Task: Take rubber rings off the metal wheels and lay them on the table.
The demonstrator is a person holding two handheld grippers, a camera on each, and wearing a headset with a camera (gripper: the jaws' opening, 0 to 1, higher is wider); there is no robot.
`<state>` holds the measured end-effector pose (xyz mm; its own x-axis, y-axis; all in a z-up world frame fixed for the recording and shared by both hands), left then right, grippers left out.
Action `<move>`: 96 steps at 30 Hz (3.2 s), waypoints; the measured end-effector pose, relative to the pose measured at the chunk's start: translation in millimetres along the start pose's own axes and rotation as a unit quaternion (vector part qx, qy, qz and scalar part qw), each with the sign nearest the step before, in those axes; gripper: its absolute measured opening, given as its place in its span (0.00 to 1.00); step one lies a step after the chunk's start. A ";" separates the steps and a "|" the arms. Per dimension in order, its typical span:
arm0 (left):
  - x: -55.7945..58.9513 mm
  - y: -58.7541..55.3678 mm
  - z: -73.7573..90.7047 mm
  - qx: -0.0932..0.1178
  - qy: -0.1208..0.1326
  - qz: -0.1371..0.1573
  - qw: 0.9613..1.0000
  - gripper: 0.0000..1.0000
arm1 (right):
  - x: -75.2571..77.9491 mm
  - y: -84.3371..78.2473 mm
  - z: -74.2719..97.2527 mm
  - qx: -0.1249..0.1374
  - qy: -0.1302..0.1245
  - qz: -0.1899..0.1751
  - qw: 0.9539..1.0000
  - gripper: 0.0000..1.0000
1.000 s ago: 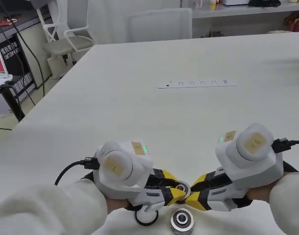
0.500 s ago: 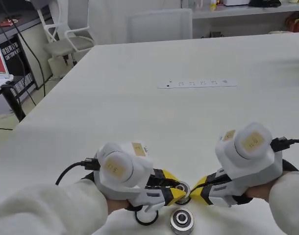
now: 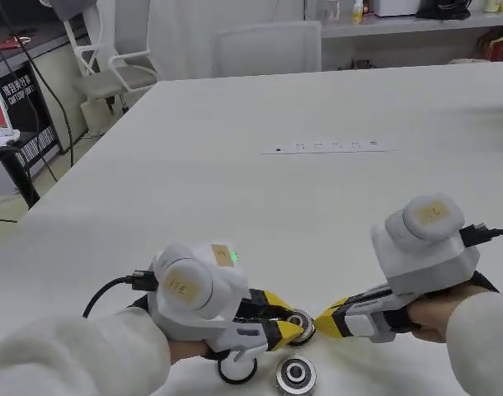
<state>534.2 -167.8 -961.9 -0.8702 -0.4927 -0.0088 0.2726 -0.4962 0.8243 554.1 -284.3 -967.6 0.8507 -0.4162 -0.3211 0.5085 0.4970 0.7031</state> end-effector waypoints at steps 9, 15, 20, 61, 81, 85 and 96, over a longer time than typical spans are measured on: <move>5.3 0.3 1.0 -0.011 0.003 -0.007 1.000 0.14 | -1.0 -1.8 2.1 0.010 0.027 -0.051 0.998 0.00; 6.8 -1.4 2.0 -0.004 0.020 0.001 1.000 0.14 | -1.8 -0.5 0.6 0.025 0.033 -0.083 0.996 0.00; 9.3 -2.2 2.5 -0.001 0.036 0.006 0.999 0.14 | -2.9 0.4 -0.1 0.027 0.032 -0.075 0.996 0.00; 10.3 -3.0 4.6 0.008 0.043 0.011 0.999 0.14 | 1.9 1.1 -0.5 0.044 0.025 -0.088 0.995 0.00; 9.7 -3.8 3.6 0.008 0.033 -0.002 0.999 0.13 | -2.1 3.3 2.0 0.046 0.039 -0.098 0.993 0.00; 9.5 -3.6 3.1 0.009 0.029 -0.002 1.000 0.13 | -2.9 3.8 1.7 0.046 0.041 -0.095 0.994 0.00; 8.3 -3.1 1.7 0.013 0.024 -0.004 1.000 0.13 | -4.4 5.4 1.8 0.047 0.046 -0.094 0.993 0.00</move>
<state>525.3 -169.2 -963.6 -0.8511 -0.5234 -0.0418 0.2553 -0.4821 0.8381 552.9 -281.1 -961.2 0.7524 -0.4212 -0.5065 0.6488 0.3410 0.6803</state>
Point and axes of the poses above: the centre of the closed fingertips' face, and the gripper's own axes: z roughly backward along the fingers, x roughly to its right, y roughly out of its top, the point moved 7 cm from there along z, roughly backward along the fingers, and after that the axes turned 5 degrees about z, right-handed, at the moved point
